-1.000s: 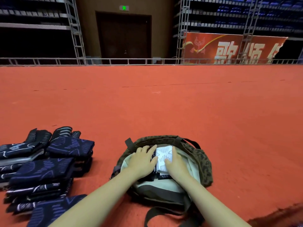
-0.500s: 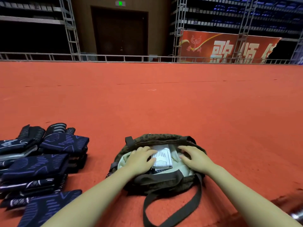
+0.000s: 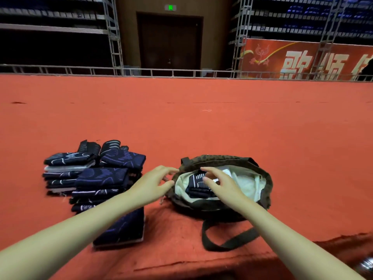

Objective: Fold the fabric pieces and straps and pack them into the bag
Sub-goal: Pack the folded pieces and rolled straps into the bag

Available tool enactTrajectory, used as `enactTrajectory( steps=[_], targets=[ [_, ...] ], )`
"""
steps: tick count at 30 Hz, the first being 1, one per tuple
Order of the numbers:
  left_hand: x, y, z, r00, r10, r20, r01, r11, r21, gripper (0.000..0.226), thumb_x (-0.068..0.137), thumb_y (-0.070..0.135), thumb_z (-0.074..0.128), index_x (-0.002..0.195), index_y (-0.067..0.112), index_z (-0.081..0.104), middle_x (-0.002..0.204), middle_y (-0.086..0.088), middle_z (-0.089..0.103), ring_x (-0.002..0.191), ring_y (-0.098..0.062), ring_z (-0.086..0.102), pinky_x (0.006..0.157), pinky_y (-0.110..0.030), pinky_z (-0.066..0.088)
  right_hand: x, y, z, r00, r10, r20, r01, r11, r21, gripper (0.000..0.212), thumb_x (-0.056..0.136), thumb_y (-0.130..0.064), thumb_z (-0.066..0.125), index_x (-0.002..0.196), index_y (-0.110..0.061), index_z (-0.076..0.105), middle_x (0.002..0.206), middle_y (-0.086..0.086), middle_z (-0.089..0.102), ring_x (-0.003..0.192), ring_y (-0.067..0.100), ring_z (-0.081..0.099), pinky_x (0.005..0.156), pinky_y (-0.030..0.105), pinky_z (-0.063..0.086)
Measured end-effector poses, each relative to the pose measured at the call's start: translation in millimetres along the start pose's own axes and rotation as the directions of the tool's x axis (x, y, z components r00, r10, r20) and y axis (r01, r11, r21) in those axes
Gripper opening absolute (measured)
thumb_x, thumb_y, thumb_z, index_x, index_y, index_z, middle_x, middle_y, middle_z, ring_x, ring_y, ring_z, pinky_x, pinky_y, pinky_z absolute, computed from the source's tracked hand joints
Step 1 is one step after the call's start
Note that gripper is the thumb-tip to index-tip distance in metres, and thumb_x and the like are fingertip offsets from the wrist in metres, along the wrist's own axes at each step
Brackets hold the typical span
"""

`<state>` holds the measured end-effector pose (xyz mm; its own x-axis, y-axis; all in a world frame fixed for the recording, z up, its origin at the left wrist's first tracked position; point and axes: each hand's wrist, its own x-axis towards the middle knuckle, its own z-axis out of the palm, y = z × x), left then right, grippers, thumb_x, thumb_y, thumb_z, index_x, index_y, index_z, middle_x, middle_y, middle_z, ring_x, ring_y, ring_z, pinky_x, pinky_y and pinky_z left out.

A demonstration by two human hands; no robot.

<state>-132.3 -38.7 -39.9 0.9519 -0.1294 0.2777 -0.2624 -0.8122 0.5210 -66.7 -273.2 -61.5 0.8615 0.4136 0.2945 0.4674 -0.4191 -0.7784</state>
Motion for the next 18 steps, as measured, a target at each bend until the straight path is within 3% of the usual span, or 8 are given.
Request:
enactTrajectory(
  steps=[5, 9, 12, 18],
  targets=[
    [-67.9, -46.6, -33.1, 0.982, -0.172, -0.083, 0.181, 0.977, 0.111, 0.029, 0.09, 0.019, 0.055, 0.117, 0.028, 0.061, 0.108, 0.011, 0.056, 0.098, -0.003, 0.054, 0.092, -0.024, 0.041, -2.4, -36.5, 75.8, 0.987, -0.012, 0.16, 0.01, 1.0, 0.012, 0.03, 0.092, -0.025, 0.057, 0.122, -0.025, 0.06, 0.112, -0.009, 0.064, 0.099, 0.008, 0.06, 0.091, 0.023, 0.044],
    [-107.6, -80.3, -35.4, 0.948, -0.301, -0.105, 0.317, 0.925, 0.212, 0.029, 0.089, 0.023, 0.055, 0.117, 0.027, 0.062, 0.116, 0.005, 0.057, 0.114, -0.014, 0.051, 0.1, -0.027, 0.037, -2.2, -54.3, 134.6, 0.964, -0.007, 0.266, 0.012, 1.0, -0.017, 0.03, 0.093, -0.022, 0.057, 0.122, -0.016, 0.061, 0.117, -0.002, 0.063, 0.108, 0.01, 0.058, 0.099, 0.024, 0.041],
    [-128.3, -84.8, -28.5, 0.94, -0.315, -0.131, 0.339, 0.906, 0.254, 0.036, 0.09, 0.029, 0.055, 0.125, 0.028, 0.056, 0.122, 0.005, 0.05, 0.118, -0.016, 0.043, 0.103, -0.029, 0.033, -3.6, -64.8, 164.4, 0.943, 0.031, 0.332, -0.009, 0.998, -0.069, 0.035, 0.094, -0.027, 0.055, 0.126, -0.015, 0.059, 0.127, 0.0, 0.06, 0.117, 0.013, 0.054, 0.102, 0.023, 0.037],
    [-148.0, -86.2, -7.4, 0.908, -0.352, -0.228, 0.386, 0.914, 0.123, 0.057, 0.09, 0.029, 0.059, 0.142, 0.021, 0.038, 0.141, -0.003, 0.033, 0.133, -0.019, 0.029, 0.111, -0.027, 0.023, -6.7, -75.3, 180.7, 0.921, 0.011, 0.389, 0.022, 0.996, -0.081, 0.04, 0.085, -0.022, 0.066, 0.124, -0.016, 0.058, 0.124, 0.001, 0.062, 0.113, 0.015, 0.056, 0.1, 0.027, 0.04]
  ],
)
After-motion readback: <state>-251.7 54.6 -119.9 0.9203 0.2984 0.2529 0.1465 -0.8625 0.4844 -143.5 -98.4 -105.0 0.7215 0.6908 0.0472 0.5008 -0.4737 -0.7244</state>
